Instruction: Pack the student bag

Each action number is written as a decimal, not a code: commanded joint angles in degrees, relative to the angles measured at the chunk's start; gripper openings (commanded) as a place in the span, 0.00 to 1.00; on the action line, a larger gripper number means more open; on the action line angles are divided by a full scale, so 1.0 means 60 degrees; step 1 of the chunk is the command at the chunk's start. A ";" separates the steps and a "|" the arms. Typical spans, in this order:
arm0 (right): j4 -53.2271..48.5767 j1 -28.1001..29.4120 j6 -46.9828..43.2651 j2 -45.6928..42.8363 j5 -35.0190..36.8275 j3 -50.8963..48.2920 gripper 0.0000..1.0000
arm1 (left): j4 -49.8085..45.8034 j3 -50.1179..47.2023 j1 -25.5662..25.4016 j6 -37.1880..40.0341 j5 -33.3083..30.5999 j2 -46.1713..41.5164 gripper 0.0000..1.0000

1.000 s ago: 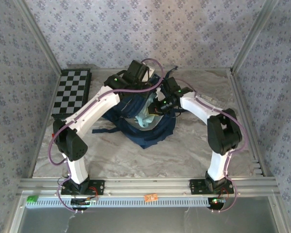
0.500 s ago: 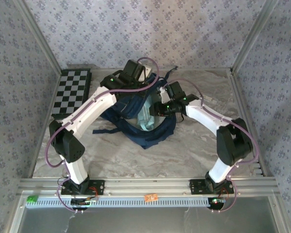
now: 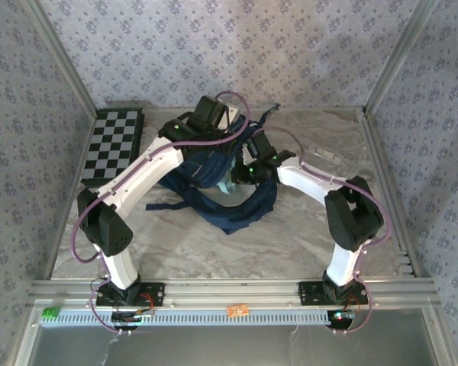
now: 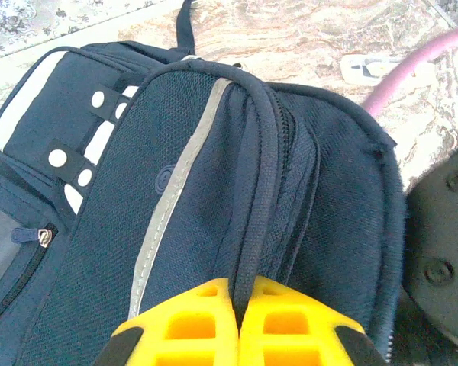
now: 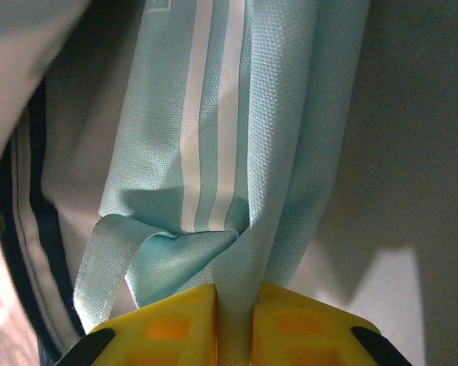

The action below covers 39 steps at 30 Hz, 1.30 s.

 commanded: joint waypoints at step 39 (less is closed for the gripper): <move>-0.0379 0.1364 0.3160 -0.3950 0.0674 -0.3384 0.55 | 0.4311 -0.7048 0.4313 -0.6594 0.3094 -0.0852 0.40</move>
